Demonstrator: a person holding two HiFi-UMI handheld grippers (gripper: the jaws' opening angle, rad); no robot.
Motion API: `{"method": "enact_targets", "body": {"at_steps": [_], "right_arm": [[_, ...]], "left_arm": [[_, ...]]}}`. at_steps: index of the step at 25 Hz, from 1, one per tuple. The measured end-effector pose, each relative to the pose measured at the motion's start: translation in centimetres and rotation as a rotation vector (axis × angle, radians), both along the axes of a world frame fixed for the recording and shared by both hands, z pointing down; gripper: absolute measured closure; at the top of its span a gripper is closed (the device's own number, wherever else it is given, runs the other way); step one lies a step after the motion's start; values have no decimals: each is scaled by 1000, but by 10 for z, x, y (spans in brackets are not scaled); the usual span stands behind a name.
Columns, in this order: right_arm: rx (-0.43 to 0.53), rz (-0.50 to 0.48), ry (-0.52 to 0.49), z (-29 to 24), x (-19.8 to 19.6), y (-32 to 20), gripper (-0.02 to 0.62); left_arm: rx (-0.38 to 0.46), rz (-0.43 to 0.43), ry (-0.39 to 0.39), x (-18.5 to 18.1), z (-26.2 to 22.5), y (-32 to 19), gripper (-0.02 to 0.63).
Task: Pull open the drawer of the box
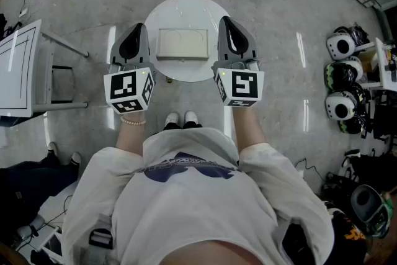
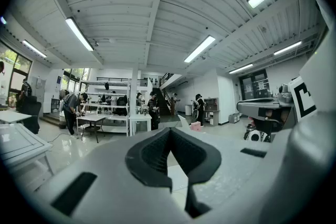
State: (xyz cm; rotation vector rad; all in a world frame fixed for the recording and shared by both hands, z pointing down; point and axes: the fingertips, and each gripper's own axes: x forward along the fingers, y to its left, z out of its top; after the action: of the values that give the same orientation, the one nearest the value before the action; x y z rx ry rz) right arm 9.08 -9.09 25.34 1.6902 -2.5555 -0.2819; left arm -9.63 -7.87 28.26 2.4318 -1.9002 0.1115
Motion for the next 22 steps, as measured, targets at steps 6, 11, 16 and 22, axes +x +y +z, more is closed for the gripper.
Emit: {"method": "enact_targets", "body": {"at_steps": [6,11,16,22], "right_arm": [[-3,-3,-3,3,0,2,598],[-23,-8,-1,11,3,3,598],[-81,-54,-106,23,13,4,598],[-248,-80,-255,64,56,1,391]], "left_arm": [[2,-6,-6,1,1,1,598],[-13,-22,-5,1,7,4,600],[-45,-35,10,-1,21,12,598],[-126,3,44,1,51,20,459]]}}
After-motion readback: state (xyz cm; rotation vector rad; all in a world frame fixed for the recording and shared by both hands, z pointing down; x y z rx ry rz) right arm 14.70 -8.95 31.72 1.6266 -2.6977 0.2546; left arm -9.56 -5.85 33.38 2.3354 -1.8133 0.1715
